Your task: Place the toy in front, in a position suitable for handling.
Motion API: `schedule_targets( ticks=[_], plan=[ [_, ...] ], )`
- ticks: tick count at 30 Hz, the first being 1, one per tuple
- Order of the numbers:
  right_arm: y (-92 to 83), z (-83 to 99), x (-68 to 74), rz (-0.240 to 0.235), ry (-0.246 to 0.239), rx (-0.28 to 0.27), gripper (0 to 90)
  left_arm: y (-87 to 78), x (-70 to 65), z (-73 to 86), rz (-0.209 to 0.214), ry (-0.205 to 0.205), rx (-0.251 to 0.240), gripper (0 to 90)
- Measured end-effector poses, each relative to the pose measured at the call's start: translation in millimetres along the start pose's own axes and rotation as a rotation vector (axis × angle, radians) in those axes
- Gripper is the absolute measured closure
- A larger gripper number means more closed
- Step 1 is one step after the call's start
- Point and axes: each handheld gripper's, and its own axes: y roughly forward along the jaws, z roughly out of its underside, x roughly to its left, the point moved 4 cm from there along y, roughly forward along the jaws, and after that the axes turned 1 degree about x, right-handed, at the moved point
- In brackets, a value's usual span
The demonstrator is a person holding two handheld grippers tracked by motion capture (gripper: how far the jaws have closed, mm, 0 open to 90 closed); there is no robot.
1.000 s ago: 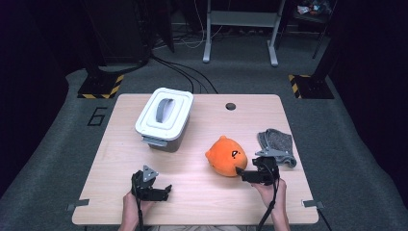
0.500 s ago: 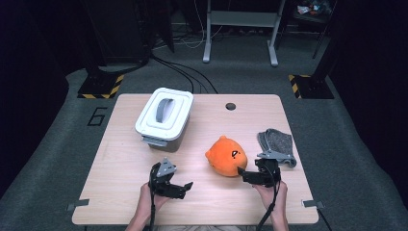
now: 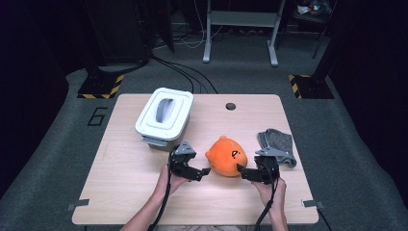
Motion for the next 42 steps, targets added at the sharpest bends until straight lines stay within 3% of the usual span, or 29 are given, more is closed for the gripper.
schedule_targets(
  ticks=[8,16,21,26,33,36,42],
  plan=[
    [1.9,-3.3,-0.6,0.003,0.003,-0.005,20.0,18.3,5.5,-24.0,-0.006,0.019,0.008,13.3],
    [10.0,-1.7,2.3,0.000,0.003,0.012,23.7,37.4,20.3,-28.9,0.075,-0.003,0.048,19.0],
    [18.8,2.1,2.1,-0.007,0.007,0.025,35.3,44.8,19.0,-26.3,0.116,-0.003,0.069,32.8],
    [25.2,5.2,-0.8,-0.016,0.012,0.042,42.5,48.2,12.7,-22.8,0.102,0.023,0.089,42.7],
    [30.3,8.5,-2.3,-0.022,-0.004,0.039,64.4,46.3,3.6,-18.1,0.054,0.070,0.076,64.9],
    [27.7,4.5,-0.7,-0.019,-0.029,0.025,68.3,41.6,-1.8,-19.9,0.012,0.092,0.063,69.0],
    [17.9,-14.4,0.9,-0.012,-0.092,0.002,69.0,25.6,-14.5,-29.1,-0.050,0.079,0.001,69.9]
  ],
)
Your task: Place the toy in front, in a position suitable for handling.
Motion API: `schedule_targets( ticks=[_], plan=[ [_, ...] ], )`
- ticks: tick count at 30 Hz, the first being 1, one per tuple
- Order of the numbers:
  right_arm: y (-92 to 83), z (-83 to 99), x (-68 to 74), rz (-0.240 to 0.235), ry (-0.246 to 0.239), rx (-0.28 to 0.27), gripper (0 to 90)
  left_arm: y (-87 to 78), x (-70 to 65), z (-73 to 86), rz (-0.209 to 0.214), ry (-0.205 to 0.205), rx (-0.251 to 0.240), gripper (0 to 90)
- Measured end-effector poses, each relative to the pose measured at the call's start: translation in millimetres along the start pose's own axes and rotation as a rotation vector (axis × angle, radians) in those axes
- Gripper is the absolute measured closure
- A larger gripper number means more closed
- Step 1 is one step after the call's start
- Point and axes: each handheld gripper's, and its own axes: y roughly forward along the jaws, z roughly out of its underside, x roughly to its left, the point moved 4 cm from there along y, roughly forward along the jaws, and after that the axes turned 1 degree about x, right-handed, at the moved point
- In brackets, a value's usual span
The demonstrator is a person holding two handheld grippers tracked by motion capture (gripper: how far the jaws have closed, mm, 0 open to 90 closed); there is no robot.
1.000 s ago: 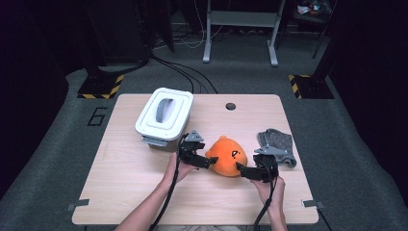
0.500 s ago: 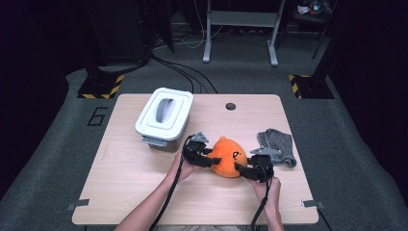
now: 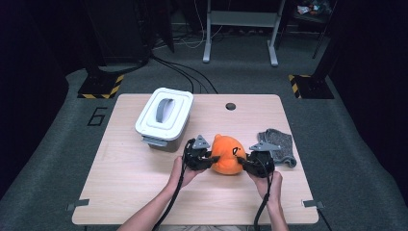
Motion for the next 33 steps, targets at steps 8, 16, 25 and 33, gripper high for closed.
schedule_targets(
  ticks=[8,16,25,33],
  plan=[
    [-9.1,-27.9,-5.7,-0.007,-0.114,0.000,68.5,-11.3,-14.2,-13.2,-0.095,-0.027,-0.033,69.5],
    [9.2,-25.5,-21.1,-0.033,-0.173,0.081,68.0,9.0,-19.6,-1.8,-0.100,-0.080,0.006,69.0],
    [25.7,-10.0,-29.9,-0.043,-0.181,0.110,67.7,21.4,-13.9,8.9,-0.070,-0.080,0.039,63.1],
    [24.9,-8.4,-33.6,-0.075,-0.211,0.108,67.4,10.5,0.6,10.3,-0.022,-0.045,0.058,40.5]
  ],
)
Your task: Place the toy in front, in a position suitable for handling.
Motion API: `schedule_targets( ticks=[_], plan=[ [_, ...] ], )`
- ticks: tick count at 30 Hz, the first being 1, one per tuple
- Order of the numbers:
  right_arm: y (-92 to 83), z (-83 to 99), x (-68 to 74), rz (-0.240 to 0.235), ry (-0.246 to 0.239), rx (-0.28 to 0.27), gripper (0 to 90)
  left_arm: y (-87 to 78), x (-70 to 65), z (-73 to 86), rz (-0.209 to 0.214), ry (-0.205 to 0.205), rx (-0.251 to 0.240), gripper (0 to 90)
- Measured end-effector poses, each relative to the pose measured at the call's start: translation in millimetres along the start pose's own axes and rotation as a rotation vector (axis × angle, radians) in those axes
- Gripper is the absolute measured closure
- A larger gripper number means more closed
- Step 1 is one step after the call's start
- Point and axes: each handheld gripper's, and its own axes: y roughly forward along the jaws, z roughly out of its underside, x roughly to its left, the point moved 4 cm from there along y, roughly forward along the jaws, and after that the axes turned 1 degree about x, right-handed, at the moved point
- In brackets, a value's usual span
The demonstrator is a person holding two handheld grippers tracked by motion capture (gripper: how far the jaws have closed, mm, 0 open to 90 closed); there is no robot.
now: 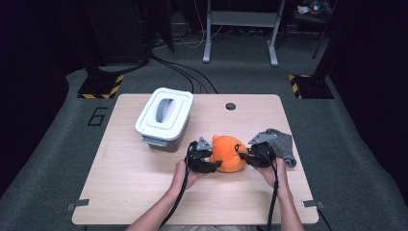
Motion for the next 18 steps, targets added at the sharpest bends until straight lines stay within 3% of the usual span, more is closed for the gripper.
schedule_targets(
  ticks=[2,7,11,12,16,18],
  plan=[
    [0.3,-0.2,-0.2,-0.002,-0.002,-0.001,67.3,-3.4,3.6,2.0,-0.018,0.006,-0.007,38.5],
    [1.3,-2.2,0.2,0.002,-0.004,-0.004,66.6,-4.7,5.0,7.4,-0.008,0.028,0.009,37.0],
    [1.3,-1.7,-0.2,0.005,0.004,-0.003,65.5,0.4,3.6,13.1,0.012,0.038,0.017,44.6],
    [1.3,-1.7,-0.2,0.004,0.000,-0.008,65.3,0.7,3.8,13.7,0.009,0.038,0.008,48.3],
    [0.7,-0.5,1.3,0.006,0.021,0.000,65.0,-0.4,3.5,13.8,-0.002,0.024,-0.018,48.3],
    [0.6,-0.4,-0.6,0.003,-0.003,0.002,65.0,-3.1,4.3,12.8,-0.006,0.028,-0.033,47.2]
  ],
)
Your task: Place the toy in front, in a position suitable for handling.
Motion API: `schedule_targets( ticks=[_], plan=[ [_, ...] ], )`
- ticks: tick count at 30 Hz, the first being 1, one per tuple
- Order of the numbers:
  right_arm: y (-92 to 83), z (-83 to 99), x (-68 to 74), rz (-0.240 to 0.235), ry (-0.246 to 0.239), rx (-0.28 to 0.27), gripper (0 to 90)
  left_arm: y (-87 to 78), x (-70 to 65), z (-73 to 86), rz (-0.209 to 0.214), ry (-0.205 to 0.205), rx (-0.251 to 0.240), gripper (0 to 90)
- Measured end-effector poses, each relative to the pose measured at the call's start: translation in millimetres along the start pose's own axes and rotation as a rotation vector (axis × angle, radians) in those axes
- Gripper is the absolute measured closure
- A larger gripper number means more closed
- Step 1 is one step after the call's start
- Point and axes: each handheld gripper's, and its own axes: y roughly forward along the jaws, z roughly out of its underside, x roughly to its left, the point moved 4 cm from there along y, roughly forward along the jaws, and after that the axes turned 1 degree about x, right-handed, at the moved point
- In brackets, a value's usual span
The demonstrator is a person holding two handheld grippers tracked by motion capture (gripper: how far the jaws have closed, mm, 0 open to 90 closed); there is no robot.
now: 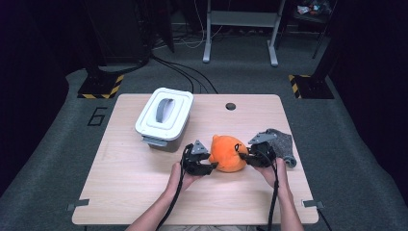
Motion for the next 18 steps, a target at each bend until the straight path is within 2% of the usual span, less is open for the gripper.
schedule_targets(
  ticks=[2,6,10,13,18],
  plan=[
    [0.2,-0.1,0.0,0.003,-0.001,-0.003,64.9,-0.9,0.8,-0.8,-0.002,0.010,-0.006,48.0],
    [0.8,-0.4,0.1,0.004,0.004,-0.005,64.0,1.7,-0.8,-0.3,0.006,0.027,0.007,57.5],
    [0.7,0.5,0.2,0.009,0.012,0.001,60.8,3.1,-2.5,0.2,-0.005,0.036,-0.001,68.7],
    [-0.3,1.1,-0.8,0.016,0.026,0.000,54.0,2.9,-3.8,0.8,-0.005,0.033,-0.003,74.2],
    [-12.1,1.9,-5.8,0.044,0.067,-0.013,32.0,3.0,-5.2,0.9,-0.020,0.016,-0.004,77.8]
  ],
)
